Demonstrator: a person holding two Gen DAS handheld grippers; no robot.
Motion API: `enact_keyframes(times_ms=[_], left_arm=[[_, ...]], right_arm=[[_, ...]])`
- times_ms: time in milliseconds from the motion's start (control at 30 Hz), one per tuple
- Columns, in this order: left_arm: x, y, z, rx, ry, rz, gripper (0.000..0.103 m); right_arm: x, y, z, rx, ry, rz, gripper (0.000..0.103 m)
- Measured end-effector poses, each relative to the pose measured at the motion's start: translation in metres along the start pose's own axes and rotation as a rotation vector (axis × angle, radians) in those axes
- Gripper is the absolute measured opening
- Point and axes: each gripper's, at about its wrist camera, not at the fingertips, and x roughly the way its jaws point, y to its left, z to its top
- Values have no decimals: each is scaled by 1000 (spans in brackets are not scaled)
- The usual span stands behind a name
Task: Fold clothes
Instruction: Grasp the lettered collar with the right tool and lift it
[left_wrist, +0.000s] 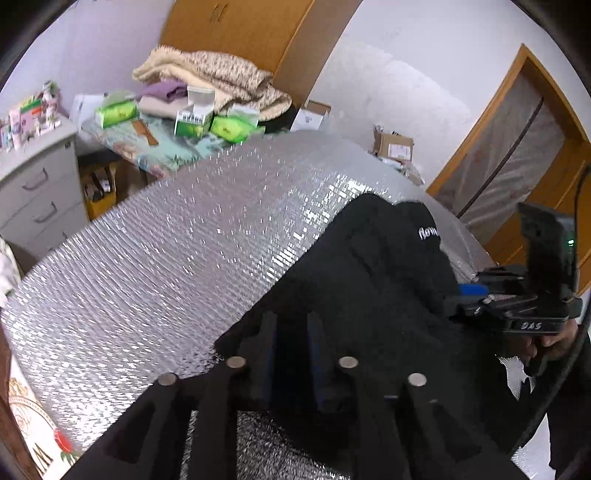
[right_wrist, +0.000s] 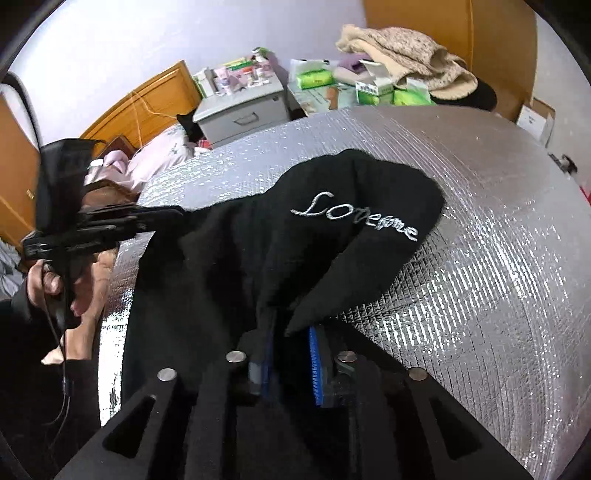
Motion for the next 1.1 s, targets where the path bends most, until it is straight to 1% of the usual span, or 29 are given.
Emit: enact_keyframes(times_ms=[33, 100, 167, 200, 233, 300, 333, 367, 400, 433, 500, 533, 600, 633, 667, 700, 733, 767, 833, 867, 900, 967, 1000, 1067, 1100], left_arm=[[1, 0, -1, -5, -3, -2, 20], [2, -1, -2, -12, -7, -4, 22], [4, -3, -3, -12, -3, 5, 23], [5, -4, -3, -9, 0, 16, 23], [6, -6, -3, -6, 2, 28, 23], [7, -7, -1, -8, 5, 41, 23], [8, -8, 0, -9, 6, 49, 21], [9, -8, 1, -5, 5, 58, 9], [10, -9, 1, -1, 4, 68, 1], [9, -8, 1, -1, -2, 64, 1], [7, -6, 1, 0, -13, 53, 0], [5, -8, 2, 14, -28, 56, 0], [0, -10, 2, 45, -57, 62, 0], [0, -11, 3, 49, -57, 61, 0], [1, -12, 5, 52, -55, 60, 0], [2, -13, 6, 55, -53, 59, 0], [2, -12, 7, 55, -50, 63, 0], [3, -11, 7, 54, -44, 65, 0], [0, -6, 7, 43, -40, 62, 0], [-2, -3, 6, 38, -37, 61, 0], [-4, -1, 6, 36, -37, 60, 0], [-6, 2, 7, 31, -37, 54, 0], [-6, 3, 7, 29, -36, 48, 0], [-4, 2, 9, 33, -36, 43, 0], [-3, 1, 10, 36, -35, 41, 0]], right_arm=[[-1, 1, -1, 0, -5, 16, 38], [-2, 4, -2, 0, -15, 47, 47], [-4, -16, 4, 108, -46, 57, 50], [1, -24, 8, 149, -42, 63, 50], [7, -29, 11, 182, -31, 72, 50], [26, -30, 16, 206, 18, 63, 50], [36, -29, 18, 213, 45, 55, 50], [40, -27, 22, 213, 51, 51, 48], [40, -24, 26, 210, 47, 49, 30], [37, -21, 31, 197, 31, 27, 10], [26, -15, 41, 161, -11, -37, 10], [13, -7, 47, 110, -62, -93, 10], [-19, 15, 60, -27, -197, -230, 10], [-26, 22, 64, -78, -230, -283, 11], [-27, 28, 67, -119, -244, -328, 12], [-28, 33, 69, -161, -257, -374, 16], [-19, 33, 72, -190, -222, -416, 19], [-2, 26, 73, -192, -149, -446, 20], [18, 6, 68, -141, -65, -477, 20], [20, -4, 65, -105, -57, -468, 21], [18, -14, 61, -65, -63, -447, 23], [13, -31, 55, 9, -74, -406, 24], [9, -35, 53, 29, -79, -394, 24], [0, -32, 52, 29, -89, -381, 25], [-4, -30, 50, 23, -91, -364, 27]])
